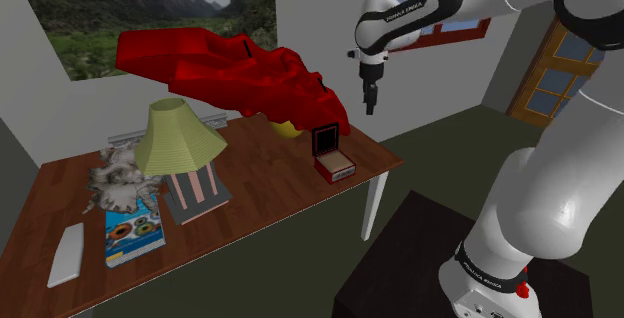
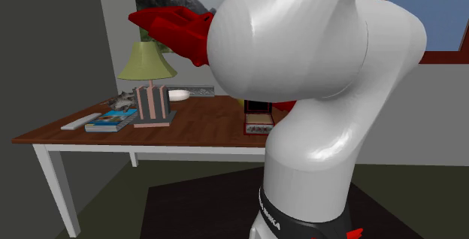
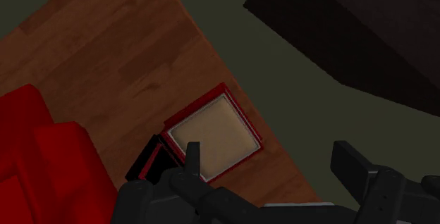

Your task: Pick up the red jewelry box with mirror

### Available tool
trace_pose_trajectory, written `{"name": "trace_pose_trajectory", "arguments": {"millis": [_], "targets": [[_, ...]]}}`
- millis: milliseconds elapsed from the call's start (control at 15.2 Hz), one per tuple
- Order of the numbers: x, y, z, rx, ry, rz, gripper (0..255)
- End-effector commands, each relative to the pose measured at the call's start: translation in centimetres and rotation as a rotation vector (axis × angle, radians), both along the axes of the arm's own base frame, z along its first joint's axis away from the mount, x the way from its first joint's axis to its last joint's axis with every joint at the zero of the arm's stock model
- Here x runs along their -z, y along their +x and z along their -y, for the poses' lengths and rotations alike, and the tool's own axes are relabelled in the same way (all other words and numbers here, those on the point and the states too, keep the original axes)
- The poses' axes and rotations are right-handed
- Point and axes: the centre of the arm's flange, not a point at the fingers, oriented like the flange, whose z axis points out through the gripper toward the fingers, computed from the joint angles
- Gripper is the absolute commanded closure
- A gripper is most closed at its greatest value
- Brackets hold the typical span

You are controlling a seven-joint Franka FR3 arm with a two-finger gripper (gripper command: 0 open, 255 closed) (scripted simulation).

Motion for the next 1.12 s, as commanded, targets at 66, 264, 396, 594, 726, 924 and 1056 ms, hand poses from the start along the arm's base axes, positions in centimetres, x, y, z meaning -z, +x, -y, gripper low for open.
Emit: {"name": "trace_pose_trajectory", "arguments": {"millis": [66,264,396,594,726,924,1056], "targets": [[2.7,2.9,1.6,-0.090,-0.004,-0.017,0],[5.2,5.9,2.7,-0.176,-0.006,-0.034,0],[6.9,8.0,3.3,-0.234,-0.007,-0.045,0],[9.5,11.0,4.0,-0.320,-0.009,-0.062,0],[11.3,13.1,4.3,-0.377,-0.011,-0.073,0],[13.6,15.6,4.5,-0.450,-0.012,-0.087,0],[14.6,15.6,4.5,-0.450,-0.012,-0.087,0]]}}
